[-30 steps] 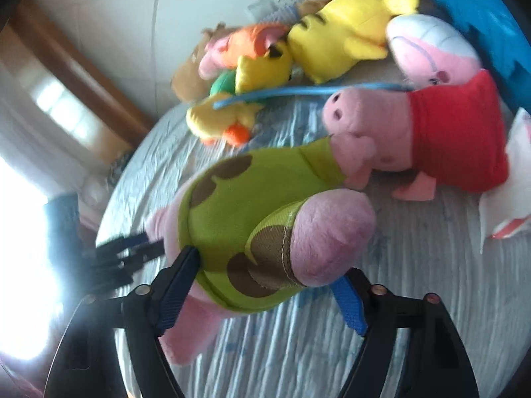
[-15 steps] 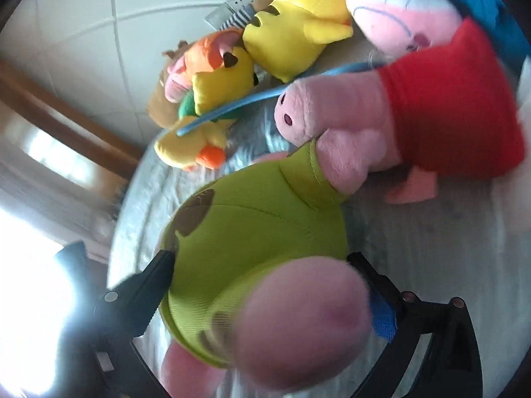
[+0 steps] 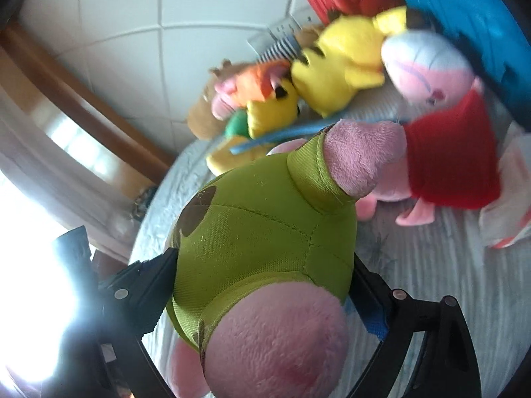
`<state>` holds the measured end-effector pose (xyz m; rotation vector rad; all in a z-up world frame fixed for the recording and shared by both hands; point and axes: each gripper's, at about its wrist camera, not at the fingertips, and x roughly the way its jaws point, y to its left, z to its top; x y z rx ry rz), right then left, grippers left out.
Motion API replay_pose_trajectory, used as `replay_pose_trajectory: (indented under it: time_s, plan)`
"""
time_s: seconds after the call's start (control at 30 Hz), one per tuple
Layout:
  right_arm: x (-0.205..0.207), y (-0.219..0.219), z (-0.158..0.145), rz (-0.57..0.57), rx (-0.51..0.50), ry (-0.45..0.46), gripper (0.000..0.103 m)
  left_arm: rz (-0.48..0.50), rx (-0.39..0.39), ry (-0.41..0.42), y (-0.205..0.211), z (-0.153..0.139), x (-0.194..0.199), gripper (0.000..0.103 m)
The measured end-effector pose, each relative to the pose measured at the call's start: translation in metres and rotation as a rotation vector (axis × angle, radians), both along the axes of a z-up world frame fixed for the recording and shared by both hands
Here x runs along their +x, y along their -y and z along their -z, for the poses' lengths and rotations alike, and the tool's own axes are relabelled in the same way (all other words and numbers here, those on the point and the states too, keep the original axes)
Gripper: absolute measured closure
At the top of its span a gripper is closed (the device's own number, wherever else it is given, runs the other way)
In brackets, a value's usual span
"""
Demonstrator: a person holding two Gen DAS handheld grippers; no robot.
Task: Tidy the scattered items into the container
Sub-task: 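Lift the pink starfish plush off the bed with both tools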
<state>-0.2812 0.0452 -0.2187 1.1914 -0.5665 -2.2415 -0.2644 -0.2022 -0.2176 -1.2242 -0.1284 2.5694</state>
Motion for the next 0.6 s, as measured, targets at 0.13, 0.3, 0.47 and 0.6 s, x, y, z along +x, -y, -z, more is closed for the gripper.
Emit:
replay_pose_trajectory:
  time_s: [0.13, 0.3, 0.47, 0.6]
  plan:
    - [0.020, -0.011, -0.017, 0.037, 0.007, -0.025, 0.008, 0.038, 0.004, -0.009, -0.013, -0.014, 0.009, 0.043]
    - [0.050, -0.034, -0.024, 0.082, 0.000, -0.018, 0.008, 0.078, -0.003, 0.001, -0.037, -0.017, 0.031, 0.043]
    - [0.082, -0.071, -0.020, 0.114, -0.011, -0.004, 0.008, 0.105, -0.010, 0.011, -0.070, -0.016, 0.055, 0.043]
    - [0.106, -0.106, -0.021, 0.134, -0.017, -0.004, 0.008, 0.120, -0.012, 0.012, -0.103, -0.019, 0.077, 0.043]
